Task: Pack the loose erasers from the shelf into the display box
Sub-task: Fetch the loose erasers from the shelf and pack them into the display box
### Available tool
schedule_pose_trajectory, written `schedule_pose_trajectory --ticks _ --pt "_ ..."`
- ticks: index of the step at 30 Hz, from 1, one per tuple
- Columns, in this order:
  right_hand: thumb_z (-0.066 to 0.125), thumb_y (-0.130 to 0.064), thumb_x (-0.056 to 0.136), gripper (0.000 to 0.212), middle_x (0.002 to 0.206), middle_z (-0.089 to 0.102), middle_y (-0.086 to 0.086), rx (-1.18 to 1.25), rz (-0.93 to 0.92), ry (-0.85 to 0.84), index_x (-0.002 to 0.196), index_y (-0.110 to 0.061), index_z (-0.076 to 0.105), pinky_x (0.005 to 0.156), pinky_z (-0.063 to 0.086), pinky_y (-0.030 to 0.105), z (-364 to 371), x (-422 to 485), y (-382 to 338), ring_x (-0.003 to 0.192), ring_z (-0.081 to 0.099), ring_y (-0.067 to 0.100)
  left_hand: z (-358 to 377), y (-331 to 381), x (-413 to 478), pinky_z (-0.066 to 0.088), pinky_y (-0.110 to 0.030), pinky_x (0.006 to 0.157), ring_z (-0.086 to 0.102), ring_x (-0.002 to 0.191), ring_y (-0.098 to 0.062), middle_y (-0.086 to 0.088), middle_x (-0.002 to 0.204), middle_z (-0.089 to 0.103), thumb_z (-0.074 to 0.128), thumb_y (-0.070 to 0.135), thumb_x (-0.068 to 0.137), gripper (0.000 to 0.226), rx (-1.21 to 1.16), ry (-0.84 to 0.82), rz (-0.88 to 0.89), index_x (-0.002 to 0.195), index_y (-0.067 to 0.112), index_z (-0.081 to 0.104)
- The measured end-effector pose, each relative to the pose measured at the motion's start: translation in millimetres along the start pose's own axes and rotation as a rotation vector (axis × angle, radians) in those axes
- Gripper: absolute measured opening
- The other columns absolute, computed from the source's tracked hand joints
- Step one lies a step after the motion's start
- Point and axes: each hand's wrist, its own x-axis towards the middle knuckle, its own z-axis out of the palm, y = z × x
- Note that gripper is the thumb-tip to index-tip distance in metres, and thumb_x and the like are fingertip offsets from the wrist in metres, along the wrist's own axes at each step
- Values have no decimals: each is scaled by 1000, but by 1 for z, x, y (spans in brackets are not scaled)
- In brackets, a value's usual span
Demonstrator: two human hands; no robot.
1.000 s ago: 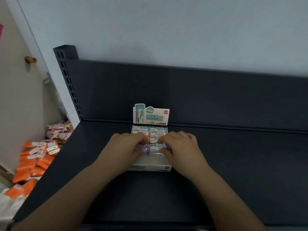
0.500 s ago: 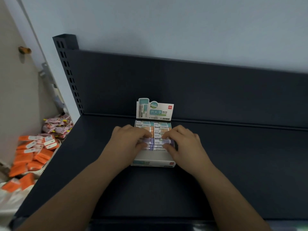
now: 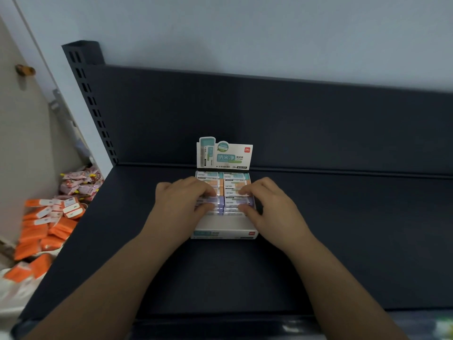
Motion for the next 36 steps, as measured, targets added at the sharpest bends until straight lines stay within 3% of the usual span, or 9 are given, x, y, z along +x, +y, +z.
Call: schedule_pose_trajectory --ticks 6,19,25,30,36 --pt "67 -33 87 17 107 46 -13 31 36 31 100 -26 59 75 51 29 -2 -3 -2 84 54 7 0 2 -1 14 -26 84 49 97 -6 21 101 55 66 33 85 15 50 -14 -22 98 39 62" --pt "66 -37 84 21 109 44 -14 36 87 -9 102 -27 60 75 54 34 -2 1 -1 81 56 8 2 1 1 12 -24 84 49 103 -7 19 106 53 65 36 84 26 60 -18 -19 109 38 59" --pt "61 -42 86 30 116 44 -11 -130 32 -55 111 -26 55 73 51 31 -6 5 -5 92 52 10 1 2 3 13 -25 85 49 104 -7 18 108 52 68 35 81 28 58 -19 -9 108 38 60" --pt "60 -52 85 45 120 44 -11 -159 -3 -78 123 -29 52 75 50 30 -16 -1 0 99 51 10 -5 10 4 10 -23 84 45 108 -4 23 113 47 63 48 82 34 109 -96 15 114 42 54" --pt "51 -55 90 49 130 43 -10 -219 33 -76 132 -31 43 84 49 30 -52 -20 29 111 49 12 -4 50 6 22 -29 98 42 118 -3 22 123 46 58 49 86 36 -11 -174 48 120 43 47"
